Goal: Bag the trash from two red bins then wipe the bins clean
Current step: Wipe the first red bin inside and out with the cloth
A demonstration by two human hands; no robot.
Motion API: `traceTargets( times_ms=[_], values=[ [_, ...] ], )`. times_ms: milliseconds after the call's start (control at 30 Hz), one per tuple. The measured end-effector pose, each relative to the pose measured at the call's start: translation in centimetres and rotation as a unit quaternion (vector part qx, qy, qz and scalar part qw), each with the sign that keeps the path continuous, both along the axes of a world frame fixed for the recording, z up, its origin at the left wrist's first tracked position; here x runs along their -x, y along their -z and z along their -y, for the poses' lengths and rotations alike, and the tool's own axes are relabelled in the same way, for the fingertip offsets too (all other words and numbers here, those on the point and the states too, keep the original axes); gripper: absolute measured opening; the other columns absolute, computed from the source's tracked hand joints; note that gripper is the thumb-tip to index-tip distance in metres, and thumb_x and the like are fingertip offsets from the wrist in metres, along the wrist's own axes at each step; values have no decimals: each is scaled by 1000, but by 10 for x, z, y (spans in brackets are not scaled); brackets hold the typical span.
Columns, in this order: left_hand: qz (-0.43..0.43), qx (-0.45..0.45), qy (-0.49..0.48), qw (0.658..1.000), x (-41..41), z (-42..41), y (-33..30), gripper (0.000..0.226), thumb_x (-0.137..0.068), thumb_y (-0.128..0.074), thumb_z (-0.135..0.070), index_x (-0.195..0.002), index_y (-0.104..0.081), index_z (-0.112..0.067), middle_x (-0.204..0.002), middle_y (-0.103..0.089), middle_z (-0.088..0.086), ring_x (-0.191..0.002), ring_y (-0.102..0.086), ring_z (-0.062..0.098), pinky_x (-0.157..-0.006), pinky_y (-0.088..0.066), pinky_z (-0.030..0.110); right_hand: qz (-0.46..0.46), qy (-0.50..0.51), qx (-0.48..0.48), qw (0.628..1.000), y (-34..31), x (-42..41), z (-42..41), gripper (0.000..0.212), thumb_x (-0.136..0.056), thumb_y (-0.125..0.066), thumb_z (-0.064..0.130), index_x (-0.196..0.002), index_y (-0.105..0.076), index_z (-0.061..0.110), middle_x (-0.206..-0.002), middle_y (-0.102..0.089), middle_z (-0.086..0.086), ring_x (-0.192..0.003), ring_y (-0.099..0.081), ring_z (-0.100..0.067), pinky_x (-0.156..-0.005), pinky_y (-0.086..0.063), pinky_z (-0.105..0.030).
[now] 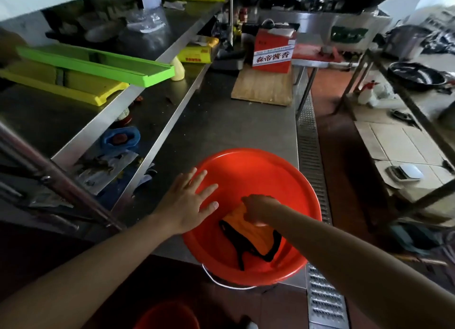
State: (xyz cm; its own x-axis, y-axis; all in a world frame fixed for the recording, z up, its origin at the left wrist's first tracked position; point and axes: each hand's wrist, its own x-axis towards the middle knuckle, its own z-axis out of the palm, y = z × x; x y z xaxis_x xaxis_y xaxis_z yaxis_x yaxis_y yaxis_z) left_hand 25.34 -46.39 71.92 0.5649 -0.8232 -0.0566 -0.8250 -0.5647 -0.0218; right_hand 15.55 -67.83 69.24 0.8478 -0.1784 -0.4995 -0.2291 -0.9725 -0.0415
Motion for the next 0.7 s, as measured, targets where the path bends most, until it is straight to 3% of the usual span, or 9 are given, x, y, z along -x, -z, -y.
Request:
traceTargets(
  times_ms=[67,133,200,267,333,400,500,567,700],
  values=[
    [-11,2,-11,1000,-4,-1,4,68,-91,-4,-73,-151,-12,-44,-164,8,3,-148,17,24,-117,5,47,-46,-12,-13,999,12,-9,-10,58,-100,-54,35,-152,-36,18,-151,-44,-8,-134,-48,-29,-106,-46,-40],
    [-22,4,-11,1000,-7,-1,8,66,-91,-5,-72,-151,-9,-45,-163,15,4,-147,21,24,-117,6,46,-91,-9,-31,995,26,-12,-22,77,-99,-56,41,-159,-15,17,-162,-24,-10,-145,-31,-32,-113,-34,-43],
    [-36,16,-15,999,-12,2,12,64,-92,-5,-70,-151,-4,-45,-161,22,4,-147,23,24,-117,6,45,-133,25,-22,991,44,-12,-29,92,-96,-60,40,-160,3,20,-167,-1,-10,-152,-11,-34,-116,-28,-55],
    [-56,43,-33,997,-18,5,15,61,-95,-6,-65,-152,0,-44,-160,26,2,-146,24,22,-118,3,44,-147,56,-9,987,64,-17,-30,95,-95,-62,40,-160,5,25,-167,10,-8,-154,2,-33,-113,-23,-65],
    [-81,76,-54,992,-19,5,20,59,-98,-8,-60,-154,-1,-40,-160,26,0,-146,24,18,-117,3,41,-148,88,-18,985,81,-18,-28,90,-97,-59,43,-161,3,27,-167,12,-7,-154,4,-34,-115,-18,-66],
    [-78,95,-58,991,-18,2,25,58,-101,-11,-55,-155,-5,-36,-161,24,0,-147,22,17,-117,2,40,-117,80,-2,990,101,-17,-24,89,-96,-55,51,-160,2,29,-168,9,-9,-154,-2,-35,-113,-23,-64],
    [-78,109,-39,990,-21,0,29,55,-103,-17,-47,-156,-14,-30,-163,15,5,-149,14,20,-118,-8,44,-70,63,26,995,139,-15,-19,102,-85,-58,64,-160,3,31,-167,6,-14,-151,-12,-43,-110,-31,-60],
    [-97,121,-32,987,-25,0,30,55,-103,-20,-45,-156,-18,-28,-164,11,5,-150,9,22,-118,-12,46,-52,104,13,993,164,-17,-22,102,-86,-58,59,-159,7,31,-167,9,-14,-150,-4,-47,-112,-26,-63],
    [-124,129,-20,984,-27,1,32,55,-103,-23,-43,-155,-20,-27,-164,8,7,-151,6,24,-116,-24,51,-41,157,-12,987,198,-22,-29,74,-103,-38,43,-159,10,33,-167,15,-10,-149,12,-50,-112,-19,-70]
  ],
)
